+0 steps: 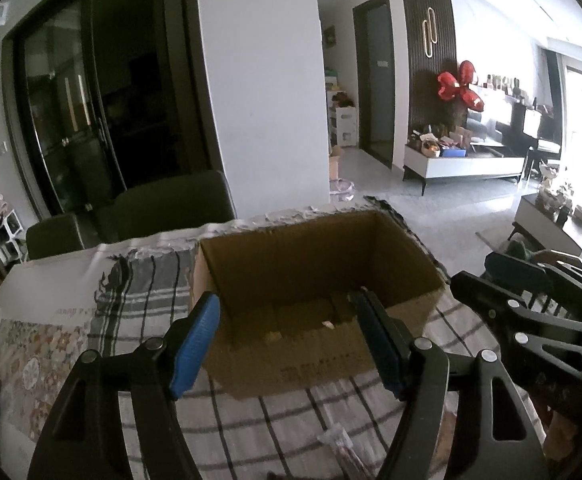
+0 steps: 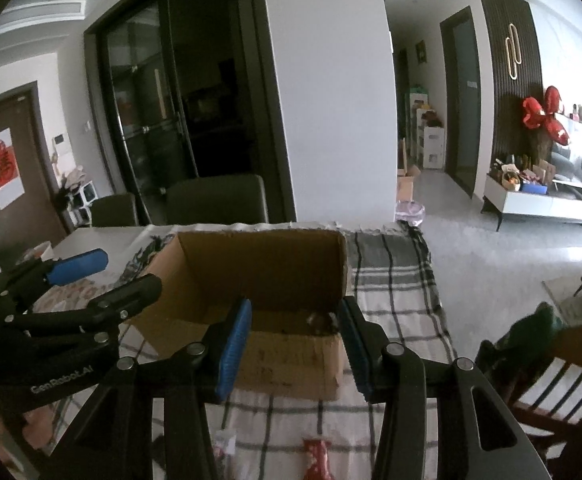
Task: Organize snacks
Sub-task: 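Move both tools back down toward the remaining snacks, then grasp the white-and-red LYFEN stick packet with the left tool while the right tool grasps the red snack packet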
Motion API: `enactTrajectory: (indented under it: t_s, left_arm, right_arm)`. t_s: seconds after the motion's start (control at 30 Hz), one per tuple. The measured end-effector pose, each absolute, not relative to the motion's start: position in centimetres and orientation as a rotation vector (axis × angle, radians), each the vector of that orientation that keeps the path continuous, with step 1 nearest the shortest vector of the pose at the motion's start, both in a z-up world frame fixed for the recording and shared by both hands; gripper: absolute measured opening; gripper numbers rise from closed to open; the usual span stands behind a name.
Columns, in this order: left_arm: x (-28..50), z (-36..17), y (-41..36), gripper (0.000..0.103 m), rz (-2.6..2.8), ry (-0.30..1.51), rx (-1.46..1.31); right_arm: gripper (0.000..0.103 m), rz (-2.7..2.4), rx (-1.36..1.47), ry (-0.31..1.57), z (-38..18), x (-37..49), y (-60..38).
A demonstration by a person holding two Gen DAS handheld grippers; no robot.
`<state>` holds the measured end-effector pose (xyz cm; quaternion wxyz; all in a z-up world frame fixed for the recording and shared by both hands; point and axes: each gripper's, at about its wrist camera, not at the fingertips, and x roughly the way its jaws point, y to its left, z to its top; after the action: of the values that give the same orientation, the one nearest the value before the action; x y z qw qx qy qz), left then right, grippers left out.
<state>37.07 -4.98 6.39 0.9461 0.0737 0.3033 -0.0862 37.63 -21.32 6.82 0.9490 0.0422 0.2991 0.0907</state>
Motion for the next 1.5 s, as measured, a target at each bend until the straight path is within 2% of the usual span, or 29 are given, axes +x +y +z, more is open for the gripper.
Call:
enactTrajectory:
  t_s: [0.4, 0.83, 1.5]
  left_arm:
    - [33.5, 4.0, -5.2, 0.070, -0.195, 0.693, 0.121]
    - [33.0, -1.3, -5.4, 0.069, -0.197, 0.855, 0.086]
    - [34.6, -9.9, -6.1, 0.051, -0.241, 1.118, -0.002]
  right_arm:
    - [0.046, 0.181, 0.080, 0.657, 5.4, 34.2, -21.9]
    - [0.046, 0.217, 0.084, 0.824, 0.4, 34.1, -21.9]
    - [0.045, 0.213, 0.044, 1.020, -7.2, 35.6, -21.4]
